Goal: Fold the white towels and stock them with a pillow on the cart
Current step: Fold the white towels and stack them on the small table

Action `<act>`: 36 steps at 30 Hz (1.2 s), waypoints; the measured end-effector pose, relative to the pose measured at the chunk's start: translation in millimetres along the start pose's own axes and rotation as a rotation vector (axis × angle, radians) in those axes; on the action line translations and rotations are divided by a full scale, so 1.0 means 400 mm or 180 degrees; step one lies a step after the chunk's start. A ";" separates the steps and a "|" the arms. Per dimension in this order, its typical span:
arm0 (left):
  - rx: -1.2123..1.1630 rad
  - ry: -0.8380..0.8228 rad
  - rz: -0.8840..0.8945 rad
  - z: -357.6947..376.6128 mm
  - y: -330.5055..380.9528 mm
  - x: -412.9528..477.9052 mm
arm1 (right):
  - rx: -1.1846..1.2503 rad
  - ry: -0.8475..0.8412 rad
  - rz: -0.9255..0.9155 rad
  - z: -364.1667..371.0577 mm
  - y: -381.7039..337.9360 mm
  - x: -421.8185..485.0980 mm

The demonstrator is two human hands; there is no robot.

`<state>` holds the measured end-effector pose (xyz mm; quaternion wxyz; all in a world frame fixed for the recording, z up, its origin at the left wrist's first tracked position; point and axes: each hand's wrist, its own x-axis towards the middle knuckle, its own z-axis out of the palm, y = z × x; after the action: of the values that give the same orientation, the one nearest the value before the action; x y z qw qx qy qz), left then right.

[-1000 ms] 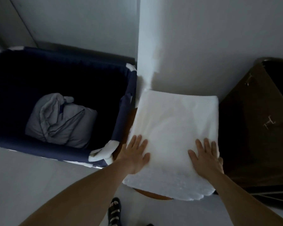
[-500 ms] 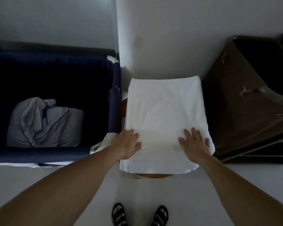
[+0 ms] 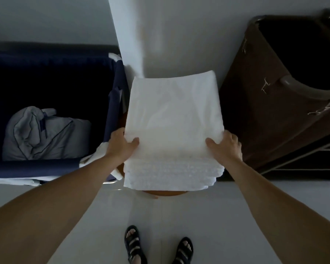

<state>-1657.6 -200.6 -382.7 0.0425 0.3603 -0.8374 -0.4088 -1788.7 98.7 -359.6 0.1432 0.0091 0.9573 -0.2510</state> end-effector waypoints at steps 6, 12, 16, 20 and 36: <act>-0.1542 -0.0956 -0.1627 0.054 -0.095 0.018 | 0.1991 -0.1195 0.1045 0.012 0.080 0.061; -0.2346 -0.1463 -0.1494 0.073 -0.172 0.066 | 0.2541 -0.2309 0.1523 0.043 0.148 0.112; -0.2461 -0.1410 -0.1648 0.085 -0.179 0.069 | 0.2410 -0.2142 0.1432 0.042 0.141 0.115; -0.2175 -0.1431 -0.1756 0.039 -0.131 0.076 | 0.2318 -0.1996 0.1296 0.003 0.102 0.117; -0.1918 -0.1966 -0.1830 0.035 -0.157 0.078 | 0.2753 -0.2256 0.1459 0.018 0.152 0.150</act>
<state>-1650.1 -236.8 -443.9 -0.2189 0.4102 -0.5232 -0.7142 -1839.0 145.0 -411.3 0.4873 0.1883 0.6360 -0.5680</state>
